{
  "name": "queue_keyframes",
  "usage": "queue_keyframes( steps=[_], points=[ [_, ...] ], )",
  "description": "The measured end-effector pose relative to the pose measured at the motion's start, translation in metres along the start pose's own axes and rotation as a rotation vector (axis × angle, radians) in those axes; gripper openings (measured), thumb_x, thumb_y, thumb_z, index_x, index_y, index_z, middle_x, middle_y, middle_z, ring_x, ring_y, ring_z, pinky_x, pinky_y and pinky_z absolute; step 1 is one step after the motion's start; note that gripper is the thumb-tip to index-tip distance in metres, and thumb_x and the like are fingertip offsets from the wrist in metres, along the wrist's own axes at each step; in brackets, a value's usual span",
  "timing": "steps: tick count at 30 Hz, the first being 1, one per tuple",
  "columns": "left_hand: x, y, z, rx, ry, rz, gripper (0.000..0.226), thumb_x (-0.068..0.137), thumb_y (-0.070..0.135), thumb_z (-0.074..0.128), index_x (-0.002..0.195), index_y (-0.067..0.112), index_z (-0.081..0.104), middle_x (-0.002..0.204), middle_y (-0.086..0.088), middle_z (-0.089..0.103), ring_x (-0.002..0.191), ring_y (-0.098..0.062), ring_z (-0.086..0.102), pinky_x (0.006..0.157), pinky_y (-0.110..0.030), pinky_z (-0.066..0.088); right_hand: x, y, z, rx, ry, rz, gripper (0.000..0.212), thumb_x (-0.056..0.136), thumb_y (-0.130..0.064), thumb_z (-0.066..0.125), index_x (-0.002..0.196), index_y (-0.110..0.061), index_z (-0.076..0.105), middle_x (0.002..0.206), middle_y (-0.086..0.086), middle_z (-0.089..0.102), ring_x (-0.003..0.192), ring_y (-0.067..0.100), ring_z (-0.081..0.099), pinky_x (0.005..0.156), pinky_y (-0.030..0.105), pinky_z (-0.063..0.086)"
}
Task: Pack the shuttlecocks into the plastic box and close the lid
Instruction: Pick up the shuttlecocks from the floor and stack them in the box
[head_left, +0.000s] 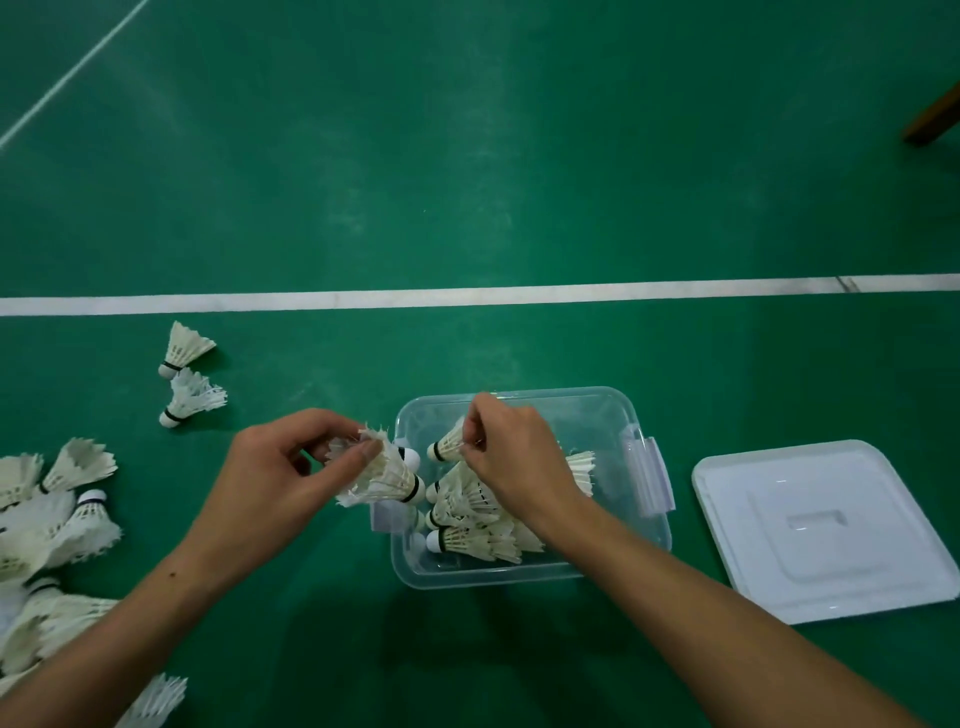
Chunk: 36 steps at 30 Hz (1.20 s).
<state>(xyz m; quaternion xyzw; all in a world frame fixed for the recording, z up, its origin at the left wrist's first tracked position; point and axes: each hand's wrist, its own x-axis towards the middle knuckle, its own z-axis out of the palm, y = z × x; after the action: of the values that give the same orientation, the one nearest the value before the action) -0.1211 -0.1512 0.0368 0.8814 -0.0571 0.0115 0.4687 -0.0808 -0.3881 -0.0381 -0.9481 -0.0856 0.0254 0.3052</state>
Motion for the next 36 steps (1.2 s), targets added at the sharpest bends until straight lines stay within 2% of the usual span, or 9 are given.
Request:
queue_keyframes(
  steps=[5,11,15,19,24,26,30,33,36],
  points=[
    [0.002,-0.003,0.0,0.029,-0.007,0.003,0.004,0.084,0.024,0.083,0.085,0.024,0.079,0.067,-0.001,0.067,0.05,-0.001,0.046,0.049,-0.016,0.038,0.011,0.005,0.02,-0.007,-0.048,0.062,0.044,0.095,-0.007,0.069,0.072,-0.033,0.042,0.074,-0.01,0.058,0.072,0.014,0.059,0.066,0.032,0.049],
    [0.014,-0.013,0.001,0.021,0.0,-0.063,0.019,0.08,0.043,0.085,0.081,0.025,0.078,0.065,-0.007,0.068,0.06,-0.033,0.06,0.057,-0.042,0.051,0.004,0.008,0.002,0.08,-0.131,0.054,0.039,0.091,-0.019,0.08,0.077,-0.031,0.046,0.08,-0.009,0.063,0.075,0.01,0.062,0.067,0.028,0.05],
    [0.029,-0.008,0.003,0.06,-0.041,-0.077,0.021,0.079,0.043,0.086,0.074,0.025,0.076,0.059,-0.001,0.067,0.049,-0.005,0.047,0.049,-0.025,0.04,-0.014,0.012,-0.038,0.23,-0.05,0.041,0.033,0.089,-0.014,0.083,0.082,-0.029,0.055,0.095,-0.007,0.075,0.094,0.007,0.074,0.087,0.037,0.063],
    [0.051,0.007,0.01,0.193,-0.088,-0.024,0.02,0.078,0.039,0.089,0.071,0.026,0.076,0.055,0.005,0.064,0.047,-0.005,0.047,0.046,-0.018,0.035,-0.033,-0.01,-0.079,0.412,0.072,-0.055,0.026,0.088,-0.006,0.082,0.088,-0.02,0.06,0.104,-0.007,0.078,0.101,0.001,0.074,0.092,0.028,0.062],
    [0.073,0.024,0.028,0.305,-0.192,0.038,0.027,0.075,0.051,0.085,0.069,0.026,0.076,0.056,0.006,0.066,0.049,-0.003,0.053,0.048,-0.02,0.039,-0.038,-0.037,-0.085,0.399,0.033,-0.292,0.028,0.087,-0.015,0.085,0.099,-0.019,0.06,0.108,-0.006,0.075,0.107,0.004,0.071,0.097,0.027,0.059],
    [0.078,0.03,0.031,0.315,-0.247,0.036,0.034,0.073,0.057,0.081,0.071,0.024,0.076,0.058,0.005,0.067,0.05,-0.004,0.054,0.05,-0.025,0.043,-0.032,-0.034,-0.076,0.325,0.006,-0.316,0.031,0.087,-0.02,0.086,0.101,-0.023,0.059,0.104,-0.01,0.072,0.104,0.006,0.069,0.094,0.032,0.058],
    [0.087,0.027,0.034,0.347,-0.31,0.022,0.021,0.081,0.041,0.084,0.074,0.023,0.079,0.063,0.005,0.071,0.058,-0.011,0.064,0.055,-0.031,0.049,-0.024,-0.024,-0.065,0.094,0.043,-0.37,0.03,0.089,-0.025,0.082,0.1,-0.029,0.054,0.097,-0.017,0.068,0.091,0.004,0.061,0.077,0.038,0.058],
    [0.093,0.025,0.031,0.32,-0.249,0.028,0.028,0.088,0.05,0.077,0.076,0.024,0.08,0.064,0.011,0.072,0.057,-0.003,0.063,0.051,-0.019,0.044,-0.024,-0.018,-0.066,-0.025,0.082,-0.367,0.032,0.089,-0.03,0.082,0.099,-0.033,0.052,0.091,-0.016,0.069,0.082,0.005,0.063,0.067,0.036,0.058],
    [0.096,0.023,0.017,0.239,-0.158,0.022,0.011,0.092,0.034,0.078,0.086,0.026,0.082,0.067,0.017,0.07,0.056,0.004,0.059,0.053,-0.01,0.039,-0.032,-0.003,-0.069,0.026,0.152,-0.214,0.033,0.087,-0.028,0.084,0.097,-0.033,0.052,0.088,-0.017,0.07,0.077,0.002,0.068,0.066,0.026,0.06]
  ],
)
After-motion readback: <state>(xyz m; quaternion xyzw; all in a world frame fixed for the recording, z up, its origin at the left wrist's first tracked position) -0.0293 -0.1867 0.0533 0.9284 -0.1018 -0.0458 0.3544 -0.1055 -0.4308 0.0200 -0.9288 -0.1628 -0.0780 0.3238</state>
